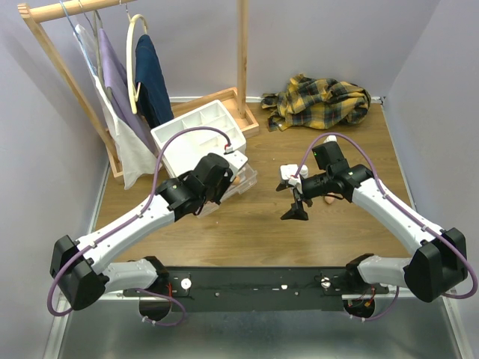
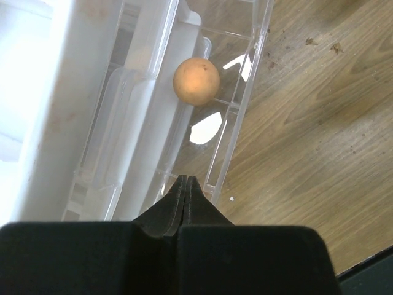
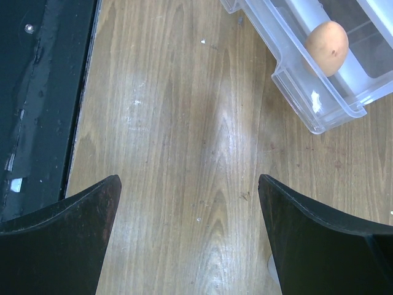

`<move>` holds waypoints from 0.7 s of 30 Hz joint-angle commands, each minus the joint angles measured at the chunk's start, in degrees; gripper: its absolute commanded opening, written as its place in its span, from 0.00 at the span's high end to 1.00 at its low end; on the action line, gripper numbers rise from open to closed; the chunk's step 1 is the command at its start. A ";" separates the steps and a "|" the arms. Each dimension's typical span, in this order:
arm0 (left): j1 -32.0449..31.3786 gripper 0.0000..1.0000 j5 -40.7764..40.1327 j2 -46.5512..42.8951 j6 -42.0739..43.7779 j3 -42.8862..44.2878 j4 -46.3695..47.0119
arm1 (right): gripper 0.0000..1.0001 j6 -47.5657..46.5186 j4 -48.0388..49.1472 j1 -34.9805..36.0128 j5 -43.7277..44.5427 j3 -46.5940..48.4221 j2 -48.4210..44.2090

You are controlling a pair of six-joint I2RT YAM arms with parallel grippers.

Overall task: Organize the makeup
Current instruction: Place the makeup tool in the drawer, then pick up the makeup tool from the center of the board.

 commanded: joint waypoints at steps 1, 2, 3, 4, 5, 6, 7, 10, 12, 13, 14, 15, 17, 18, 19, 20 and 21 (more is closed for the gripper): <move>0.21 1.00 -0.89 -1.24 -0.63 -0.28 -1.76 | 0.00 -0.10 -0.22 -0.31 1.23 -0.29 0.30; 0.21 1.00 -1.50 -1.59 -0.81 -0.46 -2.03 | 0.00 -0.02 -0.22 -0.40 1.31 -0.29 0.39; 0.21 1.00 -2.90 -1.77 -0.81 -0.54 -2.29 | 0.00 -0.10 -0.30 -0.40 1.23 -0.21 0.39; 0.21 1.00 -3.44 -1.94 -0.89 -0.63 -2.82 | 0.00 -0.10 -0.30 -0.40 1.23 -0.20 0.48; 0.21 1.00 -4.05 -2.38 -0.90 -0.98 -3.00 | 0.00 -0.02 -0.22 -0.40 1.23 -0.12 0.57; 0.21 1.00 -4.67 -2.73 -0.98 -1.25 -3.08 | 0.00 -0.10 -0.30 -0.40 1.23 -0.20 0.57; 0.21 1.00 -4.85 -3.08 -0.90 -1.51 -3.26 | 0.00 -0.10 -0.22 -0.40 1.31 -0.20 0.57; 0.21 1.00 -5.55 -3.88 -1.07 -2.48 -3.61 | 0.00 -0.10 -0.30 -0.40 1.31 -0.20 0.65; 0.21 1.00 -5.55 -4.49 -1.25 -3.09 -3.61 | 0.00 -0.01 -0.30 -0.40 1.23 -0.20 0.74; 0.21 1.00 -5.55 -4.75 -1.42 -3.27 -3.53 | 0.00 -0.01 -0.30 -0.40 1.23 -0.20 0.74; 0.21 1.00 -5.55 -5.02 -1.51 -3.36 -3.61 | 0.00 -0.10 -0.30 -0.40 1.23 -0.20 0.83; 0.21 1.00 -5.64 -5.11 -1.51 -3.62 -3.70 | 0.00 -0.02 -0.39 -0.40 1.31 -0.20 0.83; 0.12 1.00 -5.55 -5.20 -1.60 -4.06 -3.70 | 0.00 -0.10 -0.39 -0.40 1.23 -0.20 0.66; 0.21 1.00 -5.29 -5.20 -1.69 -4.32 -3.61 | 0.00 -0.02 -0.39 -0.40 1.14 -0.20 0.74; 0.21 1.00 -5.20 -5.20 -1.69 -4.41 -3.61 | 0.00 -0.10 -0.39 -0.40 1.23 -0.20 0.66; 0.12 1.00 -4.94 -4.85 -1.77 -4.50 -3.44 | 0.00 -0.02 -0.39 -0.40 1.14 -0.20 0.74; 0.21 1.00 -4.94 -4.58 -1.69 -4.41 -3.44 | 0.00 -0.10 -0.48 -0.40 1.14 -0.20 0.74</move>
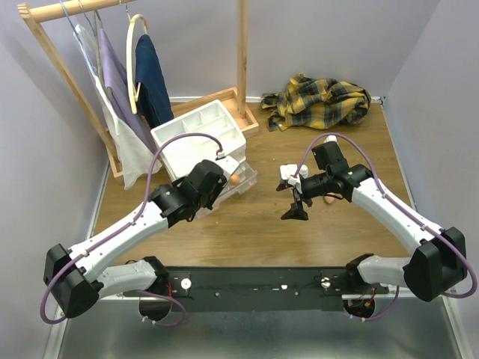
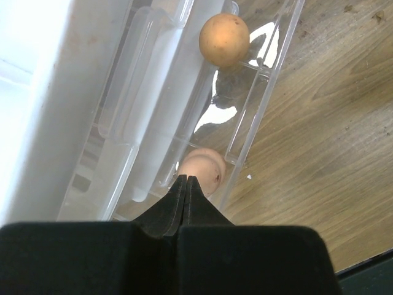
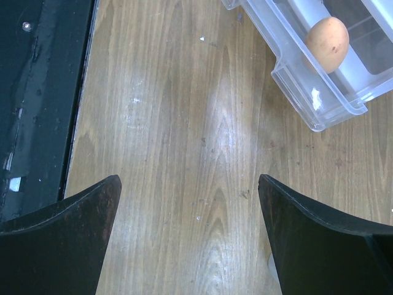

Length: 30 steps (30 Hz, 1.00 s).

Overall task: Organize the makeup
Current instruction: Pick up the makeup tool from the center of the board.

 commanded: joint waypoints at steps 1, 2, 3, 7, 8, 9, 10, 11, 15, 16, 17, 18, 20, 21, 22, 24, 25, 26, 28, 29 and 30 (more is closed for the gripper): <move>0.21 1.00 -0.68 -0.08 -0.77 -0.98 -0.22 | 0.00 -0.02 -0.48 -0.40 0.55 -0.20 0.33; 0.21 1.00 -0.67 0.27 -0.77 -0.89 -0.31 | 0.00 -0.01 -0.39 -0.40 0.55 -0.20 0.33; 0.21 1.00 -0.59 0.45 -0.77 -0.89 -0.23 | 0.00 -0.10 -0.48 -0.40 0.55 -0.20 0.33; 0.21 1.00 -0.41 0.89 -0.86 -1.07 -0.31 | 0.00 -0.10 -0.48 -0.40 0.55 -0.20 0.24; 0.21 1.00 -0.32 1.06 -0.86 -1.16 -0.23 | 0.00 -0.19 -0.48 -0.31 0.55 -0.20 0.15; 0.21 1.00 -0.32 1.15 -0.77 -1.16 -0.22 | 0.00 -0.10 -0.39 -0.40 0.46 -0.20 0.24; 0.21 1.00 -0.32 1.33 -0.77 -1.24 -0.31 | 0.00 -0.10 -0.48 -0.40 0.46 -0.20 0.24; 0.21 1.00 -0.24 1.76 -0.86 -1.24 -0.40 | 0.00 -0.19 -0.48 -0.40 0.55 -0.20 0.24; 0.21 1.00 -0.32 2.65 -0.95 -1.16 -0.75 | 0.00 -0.19 -0.48 -0.40 0.37 -0.12 0.24; 0.12 1.00 -0.50 2.82 -1.03 -1.16 -0.75 | 0.00 -0.10 -0.48 -0.40 0.37 -0.12 0.24; 0.21 1.00 -0.85 2.91 -1.12 -1.24 -0.84 | 0.00 -0.19 -0.57 -0.49 0.46 -0.12 0.15; 0.21 1.00 -1.02 2.91 -1.12 -1.24 -0.84 | 0.00 -0.19 -0.57 -0.40 0.46 -0.12 0.15; 0.21 1.00 -1.90 3.09 -1.30 -1.24 -1.01 | 0.00 -0.19 -0.48 -0.49 0.37 -0.20 0.15; 0.21 1.00 -2.51 3.35 -1.38 -1.42 -1.02 | 0.00 -0.19 -0.57 -0.49 0.37 -0.20 0.15; 0.29 1.00 -3.13 3.44 -1.47 -1.42 -1.02 | 0.00 -0.19 -0.57 -0.40 0.46 -0.20 0.15; 0.21 1.00 -5.14 3.70 -1.82 -1.42 -1.19 | 0.00 -0.19 -0.57 -0.49 0.46 -0.12 0.06; 0.38 1.00 -5.77 3.88 -1.91 -1.51 -1.37 | 0.00 -0.19 -0.57 -0.49 0.37 -0.12 0.15; 0.47 1.00 -6.47 4.05 -2.17 -1.42 -1.37 | 0.00 -0.19 -0.57 -0.40 0.37 -0.12 0.06; 0.82 1.00 -8.23 4.14 -2.52 -1.60 -1.45 | 0.00 -0.19 -0.57 -0.49 0.46 -0.12 -0.02; 0.91 1.00 -8.49 4.23 -2.70 -1.60 -1.45 | 0.00 -0.19 -0.57 -0.49 0.37 -0.12 -0.03; 1.34 0.99 -8.67 4.32 -2.79 -1.60 -1.54 | 0.00 -0.19 -0.57 -0.49 0.46 -0.12 -0.11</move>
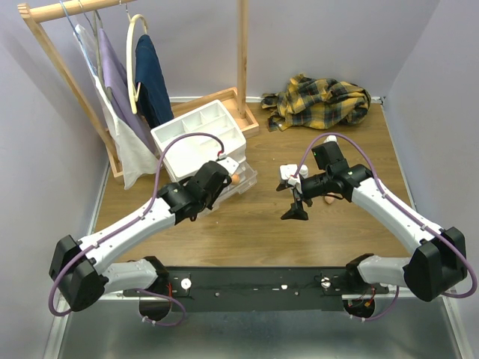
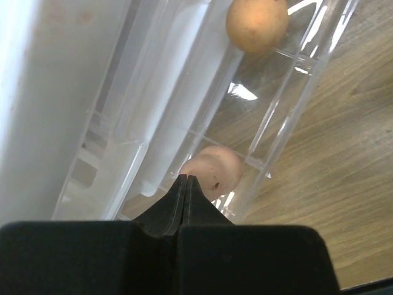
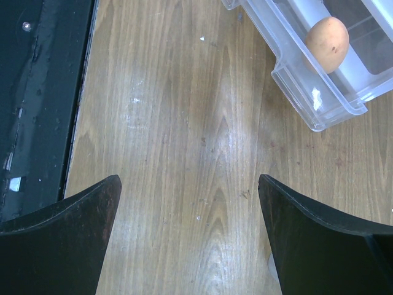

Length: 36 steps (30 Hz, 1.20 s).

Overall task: Organize the makeup
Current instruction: Pick up the makeup tool from the center of the board.

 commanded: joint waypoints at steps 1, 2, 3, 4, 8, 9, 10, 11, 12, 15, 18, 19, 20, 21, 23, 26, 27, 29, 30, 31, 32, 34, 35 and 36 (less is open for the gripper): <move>1.15 0.99 -4.76 0.58 -1.72 -0.74 -1.41 | 0.00 -0.10 -0.55 -0.38 0.37 -0.12 -0.11; 1.41 0.96 -5.02 0.58 -1.81 -0.66 -1.50 | 0.00 -0.19 -0.55 -0.46 0.37 -0.12 -0.20; 1.59 0.96 -5.55 0.58 -1.90 -0.57 -1.50 | 0.00 -0.19 -0.55 -0.38 0.37 -0.12 -0.20; 1.94 0.96 -6.51 0.58 -2.07 -0.48 -1.67 | 0.00 -0.10 -0.55 -0.38 0.37 -0.12 -0.11; 2.30 0.86 -8.27 -1.78 -2.42 -0.39 -1.24 | 0.00 -0.28 -0.55 -0.38 0.37 -0.12 -0.11; 2.38 0.84 -8.37 -2.40 -2.51 -0.65 -0.89 | 0.00 -0.28 -0.63 -0.38 0.37 -0.12 -0.11; 2.38 0.82 -8.54 -3.10 -2.51 -0.74 -0.54 | 0.00 -0.28 -0.55 -0.38 0.37 -0.12 -0.11; 2.38 0.80 -8.98 -4.07 -2.51 -0.83 -0.27 | 0.00 -0.28 -0.55 -0.29 0.37 -0.12 0.06; 2.38 0.80 -9.16 -4.60 -2.43 -0.83 -0.18 | 0.00 -0.28 -0.55 -0.38 0.37 -0.12 0.06; 2.47 0.80 -9.68 -6.09 -2.34 -1.09 0.34 | 0.00 -0.28 -0.72 -0.38 0.46 -0.03 0.24; 2.38 0.80 -9.42 -7.06 -2.16 -1.27 0.70 | 0.00 -0.37 -0.81 -0.38 0.64 -0.03 0.33; 2.38 0.80 -9.25 -7.15 -2.07 -1.27 0.78 | 0.00 -0.37 -0.81 -0.38 0.64 -0.03 0.41; 2.38 0.80 -8.98 -7.24 -2.07 -1.27 0.96 | 0.00 -0.37 -0.90 -0.38 0.64 0.06 0.41; 2.38 0.80 -8.72 -7.50 -1.99 -1.27 0.96 | 0.00 -0.45 -0.98 -0.46 0.81 0.06 0.41; 2.38 0.80 -7.84 -7.77 -1.99 -1.27 1.31 | 0.00 -0.45 -1.07 -0.64 0.99 0.23 0.33; 2.38 0.75 -6.00 -9.08 -1.72 -1.53 2.19 | 0.00 0.24 -0.46 -0.99 2.30 0.15 -0.02; 2.47 0.73 -5.47 -10.13 -1.72 -1.88 2.63 | 0.00 0.86 -0.02 -1.25 3.96 0.06 -0.11; 2.47 0.66 -3.37 -11.28 -1.46 -2.15 3.94 | 0.00 3.31 2.17 -1.52 6.16 -0.12 -0.20; 2.47 0.62 -2.92 -12.59 -1.28 -2.50 4.38 | 0.00 3.85 2.61 -1.87 8.09 -0.12 -0.11; 2.47 0.58 -2.39 -13.21 -1.28 -2.68 4.82 | 0.00 4.37 3.49 -2.04 8.89 -0.03 -0.11; 2.47 0.48 -1.87 -13.91 -1.19 -2.85 5.61 | 0.00 5.16 3.76 -2.22 9.51 -0.03 -0.20; 2.47 0.39 -0.72 -15.94 -1.11 -3.64 6.49 | 0.00 6.22 4.63 -3.01 10.92 0.06 -0.29; 2.47 0.29 -0.37 -16.55 -1.11 -3.90 7.28 | 0.00 6.66 4.81 -3.36 11.09 0.06 -0.55; 2.56 0.25 0.42 -17.60 -1.02 -4.34 7.64 | 0.00 6.93 4.99 -4.15 11.44 0.15 -0.73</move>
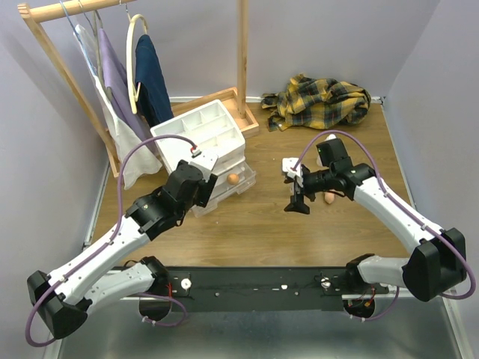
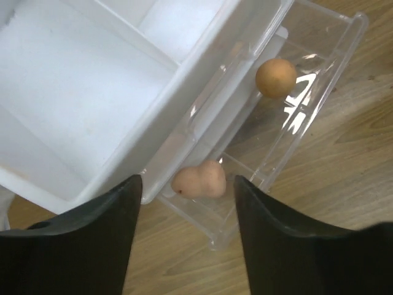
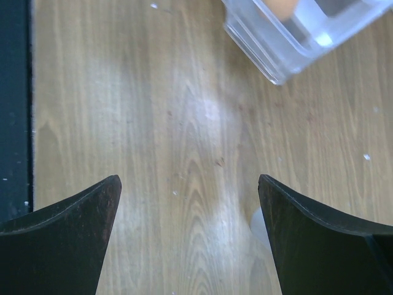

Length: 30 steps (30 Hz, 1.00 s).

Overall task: Organize the makeup
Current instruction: Pick up the makeup tool from the center of the board.

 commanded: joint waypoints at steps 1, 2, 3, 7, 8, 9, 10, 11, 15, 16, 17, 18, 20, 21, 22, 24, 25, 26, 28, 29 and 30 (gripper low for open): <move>0.33 0.22 3.68 -3.99 0.25 -1.79 4.73 | 0.00 3.52 3.28 -2.32 4.63 0.15 -0.90; 0.33 0.15 4.03 -4.43 0.34 -1.96 5.17 | 0.00 4.04 3.38 -2.76 4.72 0.15 -1.17; 0.33 0.11 4.29 -4.87 0.34 -2.05 5.35 | 0.00 4.22 3.55 -3.72 4.72 0.23 -1.60; 0.33 0.01 5.79 -5.23 0.60 -2.49 5.96 | 0.00 4.84 3.38 -6.54 3.76 0.67 -3.27; 0.33 0.01 5.88 -5.14 0.78 -2.41 5.71 | 0.00 4.49 3.12 -6.98 3.14 0.67 -3.54; 0.33 0.01 5.97 -4.97 0.78 -2.49 5.70 | 0.00 4.23 2.94 -7.85 2.53 0.76 -3.89; 0.33 0.01 5.97 -4.88 0.86 -2.49 5.70 | 0.00 3.88 2.24 -8.21 1.13 0.76 -4.24; 0.33 0.01 6.23 -4.79 0.95 -2.49 5.62 | 0.00 3.26 1.80 -8.56 0.68 0.85 -4.33; 0.33 0.01 7.11 -4.00 0.95 -2.49 5.44 | 0.00 2.99 0.65 -9.96 1.46 1.73 -4.16; 0.33 0.01 7.20 -3.91 0.95 -2.49 5.44 | 0.00 3.34 1.00 -10.32 2.16 1.90 -4.24; 0.33 0.01 7.28 -3.82 0.95 -2.49 5.27 | 0.00 4.04 1.18 -10.58 2.43 1.82 -4.59; 0.33 0.01 7.63 -3.74 1.04 -2.49 5.35 | 0.00 4.48 1.44 -11.28 2.61 1.82 -4.86; 0.33 0.01 7.72 -3.74 0.95 -2.32 5.35 | 0.00 6.06 2.84 -11.90 3.75 1.47 -5.04; 0.33 0.01 7.81 -3.82 0.95 -2.41 5.35 | 0.00 6.94 3.37 -12.42 4.36 1.38 -5.30; 0.33 0.01 7.81 -3.91 0.95 -2.41 5.35 | 0.00 7.56 4.42 -12.78 5.76 1.29 -5.39; 0.33 0.01 7.81 -4.08 0.95 -2.41 5.44 | 0.00 9.14 5.13 -13.48 6.91 1.20 -5.39; 0.33 0.01 7.90 -4.09 0.95 -2.41 5.44 | 0.00 9.58 5.74 -13.75 7.78 1.29 -5.30; 0.33 0.01 7.90 -4.17 0.95 -2.49 5.44 | 0.00 10.45 6.01 -13.92 8.14 1.29 -5.21; 0.33 0.01 8.07 -4.18 1.04 -2.41 5.44 | 0.00 11.34 6.71 -14.71 9.37 1.29 -5.04; 0.33 0.01 8.08 -4.17 1.04 -2.41 5.44 | 0.00 12.04 6.98 -14.89 9.81 1.29 -4.95; 0.33 0.01 8.16 -4.17 1.04 -2.49 5.44 | 0.00 12.31 7.07 -15.33 10.16 1.38 -4.86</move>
